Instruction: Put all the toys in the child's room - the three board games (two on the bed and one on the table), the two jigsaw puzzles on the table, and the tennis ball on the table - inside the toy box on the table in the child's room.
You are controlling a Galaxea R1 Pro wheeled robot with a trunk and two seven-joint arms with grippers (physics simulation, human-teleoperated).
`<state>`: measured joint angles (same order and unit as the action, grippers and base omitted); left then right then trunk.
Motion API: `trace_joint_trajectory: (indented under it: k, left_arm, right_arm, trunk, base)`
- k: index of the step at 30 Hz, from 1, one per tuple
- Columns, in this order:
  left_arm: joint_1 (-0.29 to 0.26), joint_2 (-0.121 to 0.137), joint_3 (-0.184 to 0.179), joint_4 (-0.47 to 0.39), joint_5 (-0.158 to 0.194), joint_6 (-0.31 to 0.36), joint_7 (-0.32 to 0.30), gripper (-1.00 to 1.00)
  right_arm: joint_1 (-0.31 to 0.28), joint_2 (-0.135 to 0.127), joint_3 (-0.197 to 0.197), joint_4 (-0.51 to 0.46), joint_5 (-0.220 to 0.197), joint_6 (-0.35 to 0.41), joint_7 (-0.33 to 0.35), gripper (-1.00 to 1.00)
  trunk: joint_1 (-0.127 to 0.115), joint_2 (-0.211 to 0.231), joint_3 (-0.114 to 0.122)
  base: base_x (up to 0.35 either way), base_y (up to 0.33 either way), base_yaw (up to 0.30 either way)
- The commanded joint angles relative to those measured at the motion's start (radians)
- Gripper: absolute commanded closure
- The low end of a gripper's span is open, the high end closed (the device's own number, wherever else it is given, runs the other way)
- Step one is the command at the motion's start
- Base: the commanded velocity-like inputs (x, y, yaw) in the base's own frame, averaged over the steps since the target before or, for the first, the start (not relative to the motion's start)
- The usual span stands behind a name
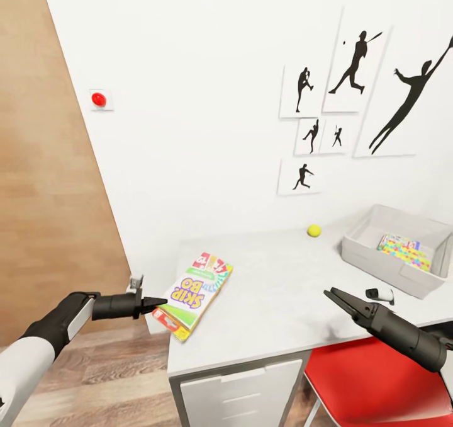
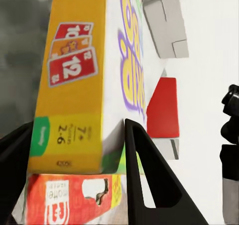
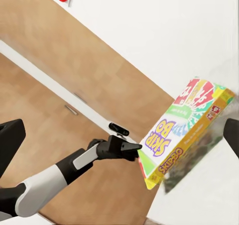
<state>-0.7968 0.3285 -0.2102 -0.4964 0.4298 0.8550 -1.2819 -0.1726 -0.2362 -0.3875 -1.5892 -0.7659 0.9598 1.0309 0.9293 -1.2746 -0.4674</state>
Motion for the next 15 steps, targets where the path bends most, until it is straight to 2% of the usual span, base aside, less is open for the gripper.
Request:
trace_joint_trajectory:
  k: [1,7,11,15]
  left_arm:
    - [-0.001,0.002,-0.007,-0.002,0.002,0.005,-0.010,1.00]
    - [-0.002,0.006,-0.004,-0.034,0.001,0.009,-0.093,1.00]
    - [-0.009,0.011,-0.002,-0.103,-0.001,0.065,-0.149,1.00]
    - [-0.010,0.016,0.003,-0.169,-0.002,0.098,-0.180,1.00]
  right_arm:
    - [-0.001,0.000,-0.003,0.000,0.001,0.005,0.003,-1.00]
    - [-0.001,0.000,-0.012,0.000,0.000,0.007,0.003,-1.00]
    - [-0.001,0.001,-0.010,0.000,0.000,0.002,0.003,-1.00]
    - [-0.001,0.002,-0.010,0.000,0.000,-0.003,0.001,-1.00]
  trunk:
    - [-0.004,0.007,0.002]
    - [-0.027,0.049,0.021]
    - [-0.042,0.077,0.033]
    - [-0.058,0.105,0.046]
  base:
    - [0.000,0.000,0.000]
    - [-0.036,0.000,0.000]
    - [-0.176,0.000,0.000]
    - [-0.038,0.000,0.000]
